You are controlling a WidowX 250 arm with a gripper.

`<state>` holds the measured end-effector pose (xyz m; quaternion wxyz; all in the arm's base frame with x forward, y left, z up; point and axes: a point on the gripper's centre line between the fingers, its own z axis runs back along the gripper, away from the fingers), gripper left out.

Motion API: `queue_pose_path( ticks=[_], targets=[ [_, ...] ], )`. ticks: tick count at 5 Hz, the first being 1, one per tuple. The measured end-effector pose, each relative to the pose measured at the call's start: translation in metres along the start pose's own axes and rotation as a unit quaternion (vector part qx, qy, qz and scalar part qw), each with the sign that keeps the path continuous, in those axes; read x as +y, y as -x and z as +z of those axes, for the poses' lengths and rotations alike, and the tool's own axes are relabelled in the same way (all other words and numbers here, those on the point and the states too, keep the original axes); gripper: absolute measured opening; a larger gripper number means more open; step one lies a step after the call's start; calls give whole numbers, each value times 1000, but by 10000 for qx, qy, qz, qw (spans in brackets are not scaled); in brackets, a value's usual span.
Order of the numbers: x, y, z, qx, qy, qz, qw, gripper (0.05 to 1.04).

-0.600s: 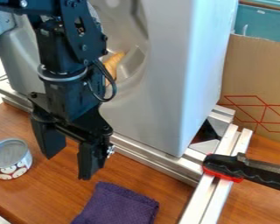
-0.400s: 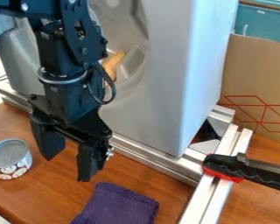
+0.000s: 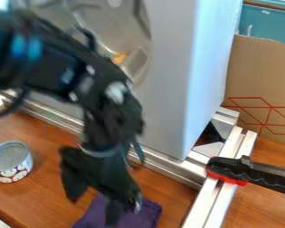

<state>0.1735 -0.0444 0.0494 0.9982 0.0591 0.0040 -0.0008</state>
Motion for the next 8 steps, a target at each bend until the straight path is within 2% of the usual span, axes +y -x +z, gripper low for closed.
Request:
queue_pose_path(
  ticks=[1, 2, 3, 4, 6, 8],
  targets=[
    [-6, -1, -23, 163, 6, -29, 9999, 1001],
    [-12, 4, -43, 572, 4, -16, 9984, 1001],
    [-14, 10, -56, 898, -13, -31, 9960, 1001],
    [-10, 10, -64, 1119, 17, 83, 9937, 1001],
    [-9, -7, -74, 1166, -42, 92, 9931, 1001],
    [-11, -38, -75, 1002, 79, 26, 9949, 1001]
  ],
)
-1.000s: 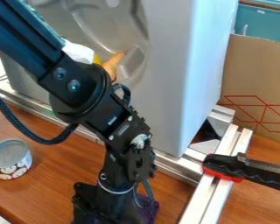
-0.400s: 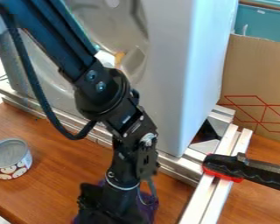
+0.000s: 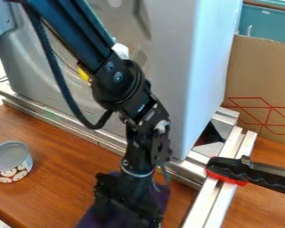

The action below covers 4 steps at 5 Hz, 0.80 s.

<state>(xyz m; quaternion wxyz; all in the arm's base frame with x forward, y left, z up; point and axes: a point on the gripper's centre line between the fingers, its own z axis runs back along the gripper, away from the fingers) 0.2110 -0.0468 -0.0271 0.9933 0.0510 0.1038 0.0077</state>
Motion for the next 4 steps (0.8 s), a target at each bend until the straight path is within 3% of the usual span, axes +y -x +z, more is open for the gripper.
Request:
queue_pose_path(
  ticks=[1, 2, 3, 4],
  targets=[
    [6, -17, 4, -71, 4, 72, 9999, 1001],
    [9, -22, 6, 25, -10, 14, 10000, 1001],
    [16, -20, 11, 222, -198, -116, 9995, 1000],
    [27, -15, 31, 219, -115, -244, 9994, 1000]
  ],
)
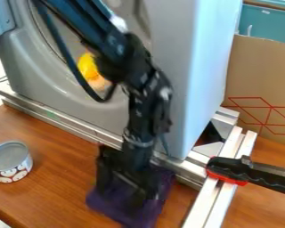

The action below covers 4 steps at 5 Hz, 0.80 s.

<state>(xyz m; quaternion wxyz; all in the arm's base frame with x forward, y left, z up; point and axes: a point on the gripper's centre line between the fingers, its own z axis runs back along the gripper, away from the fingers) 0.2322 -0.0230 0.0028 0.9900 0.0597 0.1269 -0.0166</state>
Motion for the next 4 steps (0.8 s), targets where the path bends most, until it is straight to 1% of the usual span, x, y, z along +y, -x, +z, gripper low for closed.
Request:
queue_pose_path(
  ticks=[1, 2, 3, 4],
  targets=[
    [10, 1, 19, -67, 258, -183, 9995, 1000],
    [13, 7, 29, -97, 318, -381, 9987, 1000],
    [12, 30, 30, -38, 343, -464, 9983, 1000],
    [9, 43, 40, -403, -60, -549, 9977, 1000]
  ],
)
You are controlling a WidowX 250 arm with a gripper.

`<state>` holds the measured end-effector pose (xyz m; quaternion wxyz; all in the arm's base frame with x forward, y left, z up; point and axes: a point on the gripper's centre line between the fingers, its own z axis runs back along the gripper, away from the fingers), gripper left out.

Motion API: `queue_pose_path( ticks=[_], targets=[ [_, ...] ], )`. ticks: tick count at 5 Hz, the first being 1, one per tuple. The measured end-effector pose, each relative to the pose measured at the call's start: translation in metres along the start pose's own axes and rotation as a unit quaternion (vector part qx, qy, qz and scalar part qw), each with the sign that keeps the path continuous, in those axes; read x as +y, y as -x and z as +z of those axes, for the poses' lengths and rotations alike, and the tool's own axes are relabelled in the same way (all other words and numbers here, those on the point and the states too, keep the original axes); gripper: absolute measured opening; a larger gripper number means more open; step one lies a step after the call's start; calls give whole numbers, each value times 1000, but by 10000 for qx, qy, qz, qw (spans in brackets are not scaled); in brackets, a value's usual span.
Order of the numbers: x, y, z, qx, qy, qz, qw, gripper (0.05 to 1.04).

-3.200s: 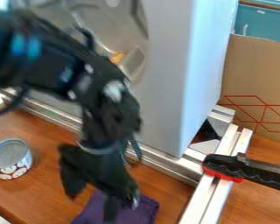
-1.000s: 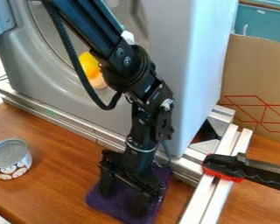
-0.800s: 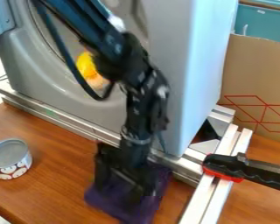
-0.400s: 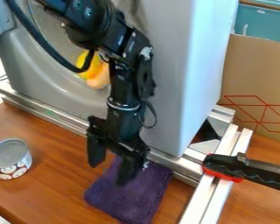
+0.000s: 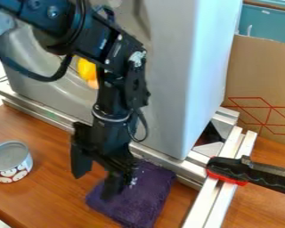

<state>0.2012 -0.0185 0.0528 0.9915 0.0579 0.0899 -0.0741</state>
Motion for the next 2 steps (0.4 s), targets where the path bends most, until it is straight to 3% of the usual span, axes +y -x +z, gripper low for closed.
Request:
queue_pose_path(
  ticks=[1, 2],
  targets=[
    [3, 8, 9, -209, -235, 87, 9995, 1000],
    [6, 14, 18, -389, -243, 171, 9988, 1000]
  ],
)
